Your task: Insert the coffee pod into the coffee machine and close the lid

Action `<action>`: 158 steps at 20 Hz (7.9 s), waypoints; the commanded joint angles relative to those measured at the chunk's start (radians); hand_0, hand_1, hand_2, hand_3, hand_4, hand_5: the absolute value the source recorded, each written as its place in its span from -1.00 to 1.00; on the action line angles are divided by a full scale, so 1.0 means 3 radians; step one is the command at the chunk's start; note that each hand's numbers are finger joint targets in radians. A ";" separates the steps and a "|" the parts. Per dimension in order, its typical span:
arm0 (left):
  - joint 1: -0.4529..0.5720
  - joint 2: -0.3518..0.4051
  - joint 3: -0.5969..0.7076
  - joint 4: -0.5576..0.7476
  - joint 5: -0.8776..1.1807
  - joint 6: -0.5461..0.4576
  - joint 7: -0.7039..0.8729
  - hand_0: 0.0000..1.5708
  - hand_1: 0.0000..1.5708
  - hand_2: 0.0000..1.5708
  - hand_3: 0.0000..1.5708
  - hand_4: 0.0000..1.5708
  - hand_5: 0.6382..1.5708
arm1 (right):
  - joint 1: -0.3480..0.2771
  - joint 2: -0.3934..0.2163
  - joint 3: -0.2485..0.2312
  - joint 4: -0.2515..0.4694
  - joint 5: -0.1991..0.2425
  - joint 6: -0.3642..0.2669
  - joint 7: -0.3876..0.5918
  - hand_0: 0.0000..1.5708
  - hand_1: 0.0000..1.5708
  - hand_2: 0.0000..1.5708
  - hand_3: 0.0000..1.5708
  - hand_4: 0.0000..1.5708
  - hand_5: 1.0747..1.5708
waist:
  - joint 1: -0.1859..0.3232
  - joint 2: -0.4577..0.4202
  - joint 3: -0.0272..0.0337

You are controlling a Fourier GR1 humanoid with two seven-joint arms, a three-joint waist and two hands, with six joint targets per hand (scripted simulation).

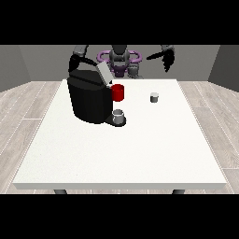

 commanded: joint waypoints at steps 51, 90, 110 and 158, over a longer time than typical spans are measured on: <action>-0.1883 0.0238 -0.0308 0.2861 -0.2493 0.0584 -0.0389 0.32 0.32 0.43 0.28 -0.50 1.00 | -0.0805 0.0117 0.0118 0.0724 0.0219 -0.0209 0.0289 -1.00 -1.00 -1.00 -1.00 -1.00 1.00 | -0.0358 0.0571 0.0000; -0.3964 0.0246 0.0562 0.2586 -0.1846 -0.0985 0.0508 0.49 0.49 0.60 0.61 -0.39 1.00 | -0.1169 0.0007 -0.0010 0.0755 0.0079 -0.0048 0.0092 -1.00 -1.00 -1.00 -1.00 -1.00 1.00 | -0.0852 0.0631 0.0003; -0.4176 0.0218 0.0533 0.2827 -0.1960 -0.0847 0.0416 0.60 0.60 0.65 0.57 -0.45 1.00 | -0.1309 0.0002 -0.0100 0.0787 0.0079 -0.0142 0.0043 -1.00 -1.00 -1.00 -1.00 -0.81 1.00 | -0.0896 0.0969 0.0003; -0.4517 0.0460 0.0532 0.2966 -0.2285 -0.0262 -0.0060 0.59 0.59 0.54 0.21 -1.00 1.00 | -0.1602 -0.0137 -0.0213 0.0789 0.0065 -0.0139 0.0076 -1.00 -1.00 -1.00 -1.00 -0.86 1.00 | -0.0999 0.1362 0.0004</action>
